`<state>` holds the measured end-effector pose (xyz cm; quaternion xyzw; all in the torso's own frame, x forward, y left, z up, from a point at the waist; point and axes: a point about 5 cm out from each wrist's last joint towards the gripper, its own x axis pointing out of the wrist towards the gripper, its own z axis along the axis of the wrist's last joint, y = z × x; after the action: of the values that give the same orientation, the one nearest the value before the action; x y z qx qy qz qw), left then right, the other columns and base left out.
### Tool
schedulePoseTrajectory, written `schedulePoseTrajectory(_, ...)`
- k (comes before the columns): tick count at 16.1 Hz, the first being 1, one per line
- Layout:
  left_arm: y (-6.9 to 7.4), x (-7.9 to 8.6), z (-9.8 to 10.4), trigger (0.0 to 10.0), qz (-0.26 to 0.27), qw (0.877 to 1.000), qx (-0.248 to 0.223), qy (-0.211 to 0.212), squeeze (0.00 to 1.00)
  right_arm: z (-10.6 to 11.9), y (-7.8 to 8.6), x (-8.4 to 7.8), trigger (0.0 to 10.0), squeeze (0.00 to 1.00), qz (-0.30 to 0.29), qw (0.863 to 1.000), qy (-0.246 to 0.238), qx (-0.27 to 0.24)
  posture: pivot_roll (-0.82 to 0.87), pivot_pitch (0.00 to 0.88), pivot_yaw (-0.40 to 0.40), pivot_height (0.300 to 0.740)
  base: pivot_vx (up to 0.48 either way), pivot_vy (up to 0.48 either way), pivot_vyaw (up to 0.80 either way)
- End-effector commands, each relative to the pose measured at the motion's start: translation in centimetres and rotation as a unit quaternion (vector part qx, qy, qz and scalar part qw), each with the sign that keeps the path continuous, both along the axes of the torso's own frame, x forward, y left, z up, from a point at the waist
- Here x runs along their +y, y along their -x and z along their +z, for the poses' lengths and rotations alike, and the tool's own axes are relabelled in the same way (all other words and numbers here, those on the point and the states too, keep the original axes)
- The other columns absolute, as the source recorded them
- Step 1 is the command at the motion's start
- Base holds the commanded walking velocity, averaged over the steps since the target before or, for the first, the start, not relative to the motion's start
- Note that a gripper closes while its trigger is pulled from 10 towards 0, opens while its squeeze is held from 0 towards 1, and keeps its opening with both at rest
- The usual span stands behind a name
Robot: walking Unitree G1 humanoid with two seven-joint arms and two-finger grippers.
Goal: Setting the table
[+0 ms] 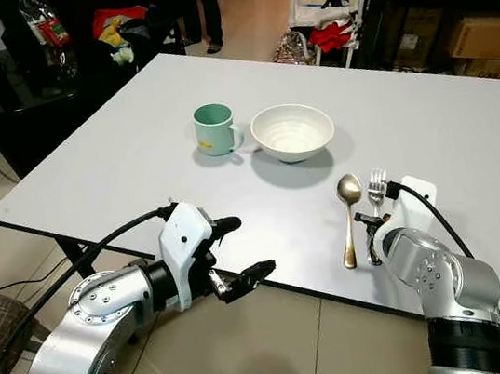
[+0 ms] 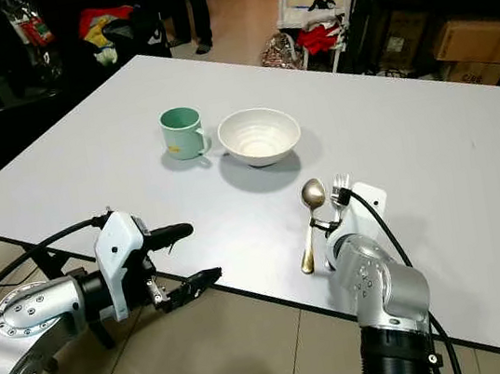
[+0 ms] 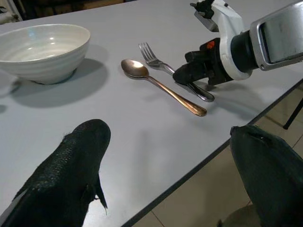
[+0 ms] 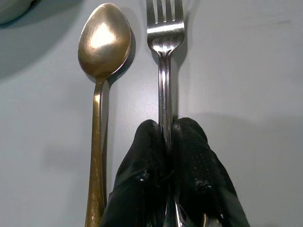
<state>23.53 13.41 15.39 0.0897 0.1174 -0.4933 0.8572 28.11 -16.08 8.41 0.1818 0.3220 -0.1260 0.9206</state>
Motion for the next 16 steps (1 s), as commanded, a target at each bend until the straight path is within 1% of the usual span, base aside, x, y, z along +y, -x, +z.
schedulePoseTrajectory(1, 0.3, -0.3, 0.2, 10.0, -0.015, 1.0, 0.001, -0.002, 0.0, -0.7, 0.4, 0.0, 10.0, 0.0, -0.004, 1.0, -0.01, 0.029, 0.13, 0.0, -0.042, 0.74, 0.0, 0.0, 0.0)
schedulePoseTrajectory(4, 0.3, -0.3, 0.3, 10.0, -0.018, 1.0, 0.003, -0.003, 0.0, -0.9, 0.6, -0.1, 10.0, 0.0, -0.004, 0.999, -0.01, 0.037, 0.12, 0.0, -0.037, 0.74, 0.0, 0.0, 0.0)
schedulePoseTrajectory(5, 0.2, -0.3, 0.3, 10.0, -0.02, 1.0, 0.003, -0.003, 0.0, -0.9, 0.8, -0.2, 10.0, 0.1, -0.004, 0.999, -0.008, 0.041, 0.12, 0.0, -0.037, 0.74, 0.0, 0.0, 0.0)
schedulePoseTrajectory(6, 0.2, -0.3, 0.3, 10.0, -0.021, 1.0, 0.002, -0.003, 0.0, -1.0, 0.8, -0.3, 10.0, 1.0, -0.005, 0.999, -0.003, 0.043, 0.12, 0.0, -0.038, 0.74, 0.0, 0.0, 0.0)
schedulePoseTrajectory(9, 0.1, -0.3, 0.3, 10.0, -0.02, 1.0, 0.002, -0.004, 0.0, -0.6, 0.7, -0.6, 10.0, 1.0, -0.005, 1.0, 0.006, 0.03, 0.11, 0.0, -0.034, 0.74, 0.0, 0.0, 0.0)
schedulePoseTrajectory(10, 0.0, -0.2, 0.4, 10.0, -0.016, 1.0, -0.002, -0.002, 0.0, 0.1, 0.7, -0.6, 10.0, 1.0, -0.002, 1.0, 0.009, 0.019, 0.11, 0.0, -0.034, 0.74, 0.0, 0.0, 0.0)
schedulePoseTrajectory(11, -0.3, -0.2, 0.5, 10.0, -0.009, 1.0, -0.008, 0.002, 0.0, 1.6, 0.8, -0.7, 10.0, 1.0, 0.007, 1.0, 0.024, -0.006, 0.11, 0.0, -0.035, 0.74, 0.0, 0.0, 0.0)
schedulePoseTrajectory(13, -0.6, 0.1, 1.0, 10.0, 0.005, 1.0, -0.018, 0.015, 0.0, 3.5, 1.3, -0.9, 10.0, 1.0, 0.025, 0.997, 0.056, -0.035, 0.1, 0.0, -0.04, 0.74, 0.0, 0.0, 0.0)
schedulePoseTrajectory(14, -0.6, 0.2, 1.4, 10.0, 0.013, 0.999, -0.024, 0.029, 0.0, 4.7, 1.7, -0.9, 10.0, 1.0, 0.044, 0.994, 0.083, -0.06, 0.1, 0.0, -0.04, 0.74, 0.0, 0.0, 0.0)
schedulePoseTrajectory(15, -0.7, 0.3, 1.7, 10.0, 0.022, 0.998, -0.029, 0.041, 0.0, 5.8, 1.9, -0.9, 10.0, 1.0, 0.07, 0.987, 0.108, -0.097, 0.09, 0.0, -0.036, 0.74, 0.0, 0.0, 0.0)
schedulePoseTrajectory(16, -0.7, 0.4, 2.0, 10.0, 0.03, 0.998, -0.034, 0.049, 0.0, 6.6, 2.0, -0.7, 10.0, 1.0, 0.098, 0.977, 0.137, -0.13, 0.09, 0.0, -0.033, 0.74, 0.0, 0.0, 0.0)
